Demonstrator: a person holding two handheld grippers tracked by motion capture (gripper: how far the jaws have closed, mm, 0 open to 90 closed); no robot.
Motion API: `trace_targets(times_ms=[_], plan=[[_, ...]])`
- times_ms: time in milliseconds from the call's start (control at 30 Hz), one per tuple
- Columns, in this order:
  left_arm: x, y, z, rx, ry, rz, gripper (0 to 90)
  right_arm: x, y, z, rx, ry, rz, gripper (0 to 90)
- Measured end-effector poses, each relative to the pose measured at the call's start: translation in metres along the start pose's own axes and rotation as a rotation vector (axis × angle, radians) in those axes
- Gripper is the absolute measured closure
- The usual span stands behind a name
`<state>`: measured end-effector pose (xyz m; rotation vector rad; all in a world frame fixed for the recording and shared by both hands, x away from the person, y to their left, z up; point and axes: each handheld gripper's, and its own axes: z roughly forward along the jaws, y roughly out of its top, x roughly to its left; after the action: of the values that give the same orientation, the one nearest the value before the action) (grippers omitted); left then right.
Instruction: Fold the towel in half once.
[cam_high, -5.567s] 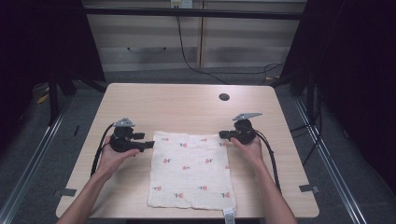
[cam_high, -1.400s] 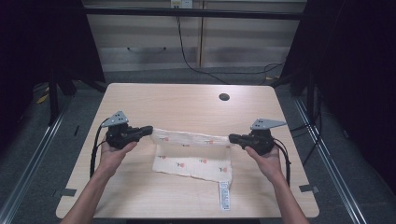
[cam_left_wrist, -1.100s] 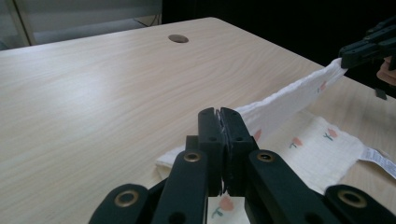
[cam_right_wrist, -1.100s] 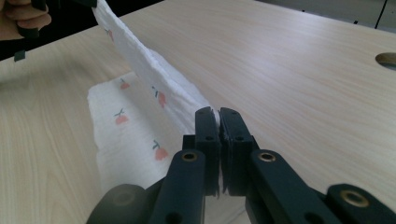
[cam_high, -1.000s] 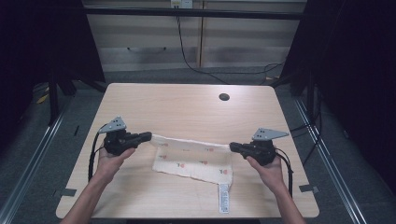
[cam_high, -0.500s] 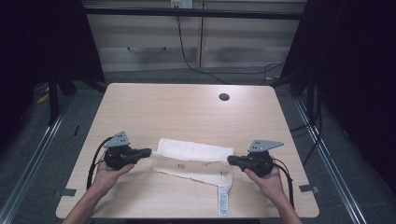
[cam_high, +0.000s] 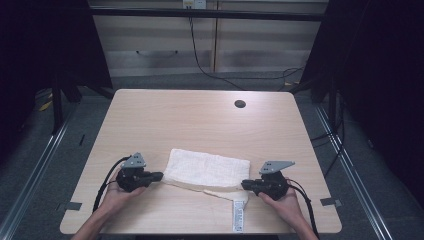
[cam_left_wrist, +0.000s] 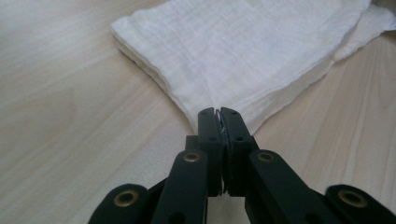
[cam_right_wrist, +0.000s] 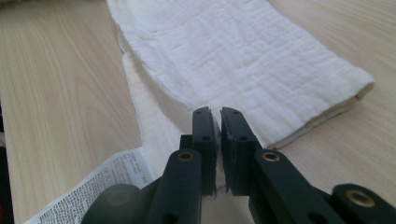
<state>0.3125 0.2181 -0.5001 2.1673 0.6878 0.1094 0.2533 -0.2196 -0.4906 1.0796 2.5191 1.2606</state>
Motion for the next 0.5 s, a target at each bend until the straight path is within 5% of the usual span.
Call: trace_targets(times_ms=[267,500], plan=[[-0.001,-0.002,-0.006,-0.031,-0.023,0.000,85.9,0.002,-0.006,0.002,0.021,0.001,-0.002,78.4],[0.002,0.006,-0.019,-0.106,-0.027,-0.023,78.9,0.000,0.000,-0.008,-0.033,0.004,0.019,69.8]])
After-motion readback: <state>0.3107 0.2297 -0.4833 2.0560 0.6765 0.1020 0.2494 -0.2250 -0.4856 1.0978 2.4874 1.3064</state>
